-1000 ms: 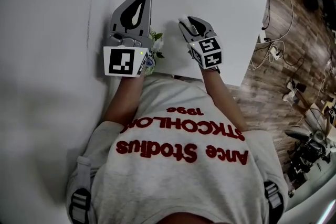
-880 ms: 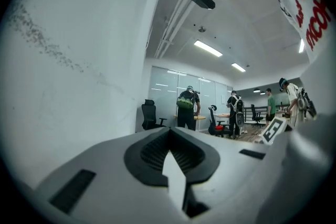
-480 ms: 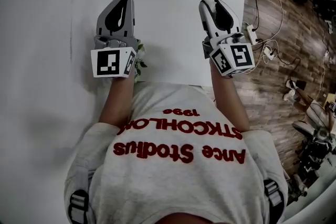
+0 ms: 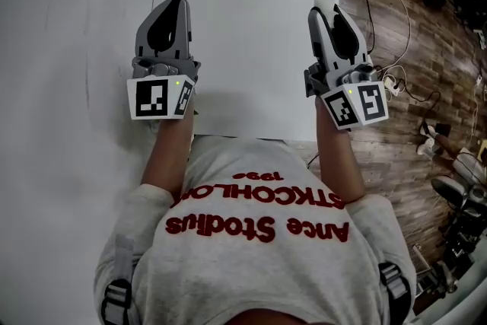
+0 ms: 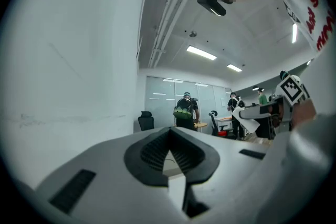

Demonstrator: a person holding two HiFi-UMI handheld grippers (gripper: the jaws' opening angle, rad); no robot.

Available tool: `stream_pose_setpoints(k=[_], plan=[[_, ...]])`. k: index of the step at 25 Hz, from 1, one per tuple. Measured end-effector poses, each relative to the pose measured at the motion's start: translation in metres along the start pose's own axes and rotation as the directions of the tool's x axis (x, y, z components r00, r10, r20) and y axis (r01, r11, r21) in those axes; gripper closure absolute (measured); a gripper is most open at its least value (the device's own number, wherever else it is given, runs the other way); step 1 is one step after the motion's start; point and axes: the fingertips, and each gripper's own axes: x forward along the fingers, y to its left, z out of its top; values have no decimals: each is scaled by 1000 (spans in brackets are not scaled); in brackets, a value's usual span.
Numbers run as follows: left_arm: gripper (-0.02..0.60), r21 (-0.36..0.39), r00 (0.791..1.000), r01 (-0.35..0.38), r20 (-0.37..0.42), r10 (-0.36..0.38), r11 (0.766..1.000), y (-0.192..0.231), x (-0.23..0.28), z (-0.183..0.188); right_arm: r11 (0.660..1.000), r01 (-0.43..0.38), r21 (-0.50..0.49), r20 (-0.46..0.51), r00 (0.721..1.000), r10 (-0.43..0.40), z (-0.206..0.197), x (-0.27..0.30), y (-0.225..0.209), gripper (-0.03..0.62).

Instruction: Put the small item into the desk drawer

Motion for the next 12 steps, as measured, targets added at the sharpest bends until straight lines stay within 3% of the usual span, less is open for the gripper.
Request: stream_pose_setpoints(k=[6,12], plan=[[575,-12,998,61,-2,-61,998,-20,24,-15,998,65,-19,21,998,-65,3,-9,-24,459],[574,-11,998,70,0,-70,997,-15,36,-23,996,86,-16,32,996,-85,9,-5,-25,459]])
